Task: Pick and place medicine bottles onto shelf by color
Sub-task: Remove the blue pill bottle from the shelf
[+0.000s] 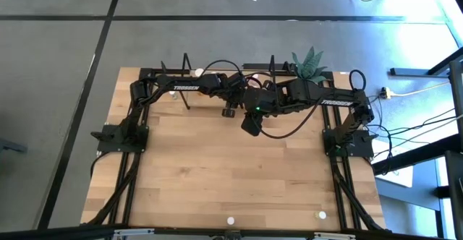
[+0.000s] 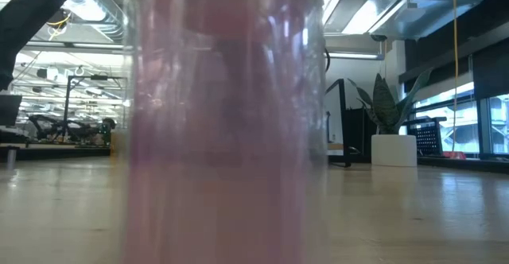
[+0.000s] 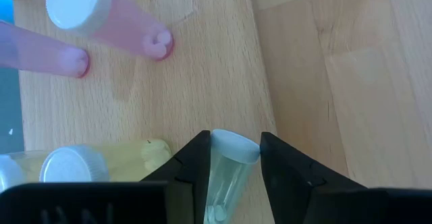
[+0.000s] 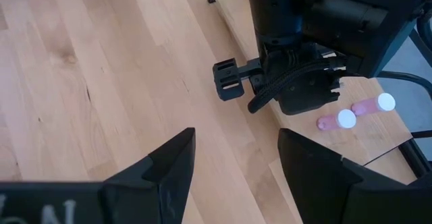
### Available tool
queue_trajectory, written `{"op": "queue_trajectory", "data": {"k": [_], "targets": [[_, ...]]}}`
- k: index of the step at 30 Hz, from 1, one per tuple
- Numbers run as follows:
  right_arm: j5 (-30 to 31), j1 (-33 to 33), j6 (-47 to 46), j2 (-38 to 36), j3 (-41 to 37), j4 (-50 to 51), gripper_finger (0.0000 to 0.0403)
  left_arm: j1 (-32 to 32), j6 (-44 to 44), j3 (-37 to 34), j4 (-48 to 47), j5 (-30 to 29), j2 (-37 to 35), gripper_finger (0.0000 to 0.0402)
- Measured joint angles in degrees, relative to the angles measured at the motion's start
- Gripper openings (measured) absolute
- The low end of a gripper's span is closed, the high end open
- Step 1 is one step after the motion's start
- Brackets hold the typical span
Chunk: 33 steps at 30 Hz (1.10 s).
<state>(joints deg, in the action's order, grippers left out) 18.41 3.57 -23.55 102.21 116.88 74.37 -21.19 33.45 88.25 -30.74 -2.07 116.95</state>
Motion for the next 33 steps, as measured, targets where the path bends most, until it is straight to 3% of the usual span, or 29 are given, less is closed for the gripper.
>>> {"op": "queue_trajectory", "data": {"k": [20, 29, 33], "targets": [[1.49, -0.02, 2.21, 0.0, 0.0, 0.07, 0.0213, 0.02, 0.07, 0.0, -0.04, -0.13, 0.02, 0.0109], [1.55, 0.0, 2.23, 0.0, 0.0, 0.07, 0.0213, 0.02, 0.09, -0.04, -0.26, -0.83, 0.2, 0.0191], [1.64, -0.02, 2.23, 0.0, 0.0, 0.07, 0.0213, -0.08, 0.8, -0.04, -0.26, -0.85, 0.2, 0.0206]]}}
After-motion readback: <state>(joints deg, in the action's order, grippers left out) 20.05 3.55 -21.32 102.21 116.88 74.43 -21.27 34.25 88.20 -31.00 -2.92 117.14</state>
